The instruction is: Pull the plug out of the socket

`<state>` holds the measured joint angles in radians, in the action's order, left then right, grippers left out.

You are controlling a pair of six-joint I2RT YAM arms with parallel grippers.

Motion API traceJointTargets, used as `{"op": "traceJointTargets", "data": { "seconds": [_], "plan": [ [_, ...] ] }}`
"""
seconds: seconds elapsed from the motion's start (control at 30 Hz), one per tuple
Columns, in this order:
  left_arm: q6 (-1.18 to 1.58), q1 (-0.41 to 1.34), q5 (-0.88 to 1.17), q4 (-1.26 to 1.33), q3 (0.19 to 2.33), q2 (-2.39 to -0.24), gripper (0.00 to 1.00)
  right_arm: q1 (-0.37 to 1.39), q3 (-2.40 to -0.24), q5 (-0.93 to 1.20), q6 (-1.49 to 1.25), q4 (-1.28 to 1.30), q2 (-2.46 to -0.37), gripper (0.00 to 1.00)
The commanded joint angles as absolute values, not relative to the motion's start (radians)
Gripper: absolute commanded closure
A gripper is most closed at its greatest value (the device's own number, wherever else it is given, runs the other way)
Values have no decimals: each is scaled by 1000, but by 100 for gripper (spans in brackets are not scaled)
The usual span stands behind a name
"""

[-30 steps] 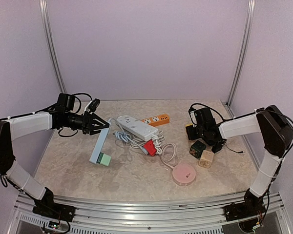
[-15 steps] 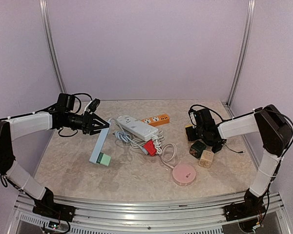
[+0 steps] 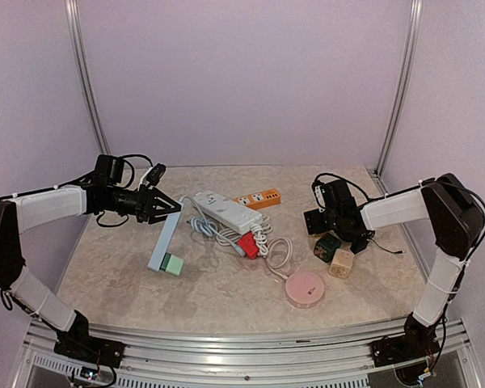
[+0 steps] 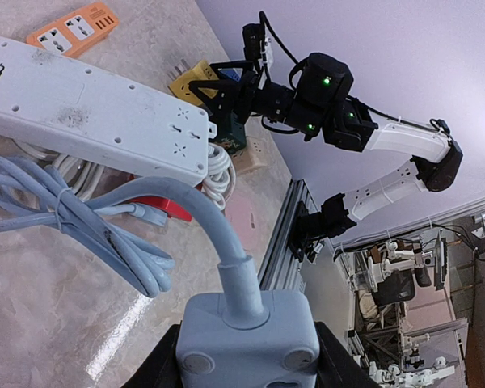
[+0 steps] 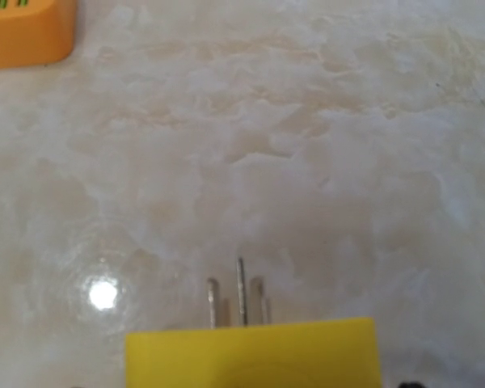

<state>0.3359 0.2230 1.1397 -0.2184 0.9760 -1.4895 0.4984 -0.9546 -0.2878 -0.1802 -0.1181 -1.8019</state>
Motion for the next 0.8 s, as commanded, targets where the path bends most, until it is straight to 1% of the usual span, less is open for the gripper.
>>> {"op": "traceJointTargets", "data": {
  "seconds": [0.0,0.23,0.43,0.6,0.77],
  "plan": [
    [332,212,1175,-174,980,-1459,76,486,-968,-284,-177,-112,-1755,15],
    [370,212,1185,-117,976,-1447,76,486,-950,-252,-173,-75,-1606,13],
    [471,236,1174,-10,1011,-1452,77,520,-922,-75,-184,-69,-1411,13],
    [504,299,1176,22,1120,-1501,77,636,-853,86,-126,-147,-1245,12],
    [486,341,1209,11,1185,-1574,77,814,-807,101,-60,-214,-1159,12]
  ]
}}
